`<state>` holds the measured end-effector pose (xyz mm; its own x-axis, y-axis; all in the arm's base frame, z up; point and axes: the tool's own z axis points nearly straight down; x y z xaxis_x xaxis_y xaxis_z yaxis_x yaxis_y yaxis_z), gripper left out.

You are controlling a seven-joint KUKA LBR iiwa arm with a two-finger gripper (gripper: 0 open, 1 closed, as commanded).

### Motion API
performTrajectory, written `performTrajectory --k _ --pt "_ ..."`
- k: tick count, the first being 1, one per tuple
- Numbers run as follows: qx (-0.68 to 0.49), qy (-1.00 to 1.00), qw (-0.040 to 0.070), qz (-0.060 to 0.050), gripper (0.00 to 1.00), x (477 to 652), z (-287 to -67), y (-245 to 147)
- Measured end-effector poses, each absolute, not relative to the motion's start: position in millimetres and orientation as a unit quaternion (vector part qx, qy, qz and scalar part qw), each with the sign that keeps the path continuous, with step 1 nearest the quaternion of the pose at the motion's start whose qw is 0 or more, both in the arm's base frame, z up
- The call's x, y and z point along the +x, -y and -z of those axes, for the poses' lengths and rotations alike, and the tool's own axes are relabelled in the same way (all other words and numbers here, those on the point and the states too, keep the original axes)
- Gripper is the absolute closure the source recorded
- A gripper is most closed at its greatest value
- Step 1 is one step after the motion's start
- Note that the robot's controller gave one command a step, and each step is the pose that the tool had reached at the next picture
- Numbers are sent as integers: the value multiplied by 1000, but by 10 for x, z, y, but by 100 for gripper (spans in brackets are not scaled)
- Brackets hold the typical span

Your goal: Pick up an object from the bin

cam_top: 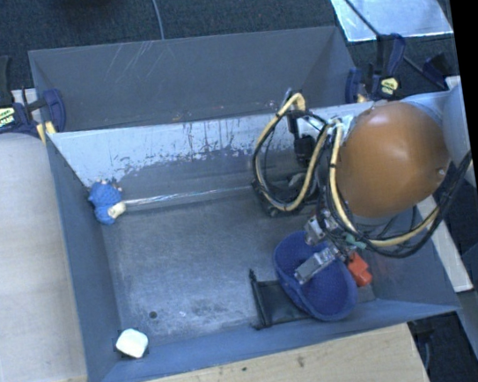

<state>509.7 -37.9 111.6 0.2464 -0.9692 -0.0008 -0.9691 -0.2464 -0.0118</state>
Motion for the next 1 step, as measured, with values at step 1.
performTrajectory --k 1 --pt "-789 -614 2 0 0 5074 -1097 375"
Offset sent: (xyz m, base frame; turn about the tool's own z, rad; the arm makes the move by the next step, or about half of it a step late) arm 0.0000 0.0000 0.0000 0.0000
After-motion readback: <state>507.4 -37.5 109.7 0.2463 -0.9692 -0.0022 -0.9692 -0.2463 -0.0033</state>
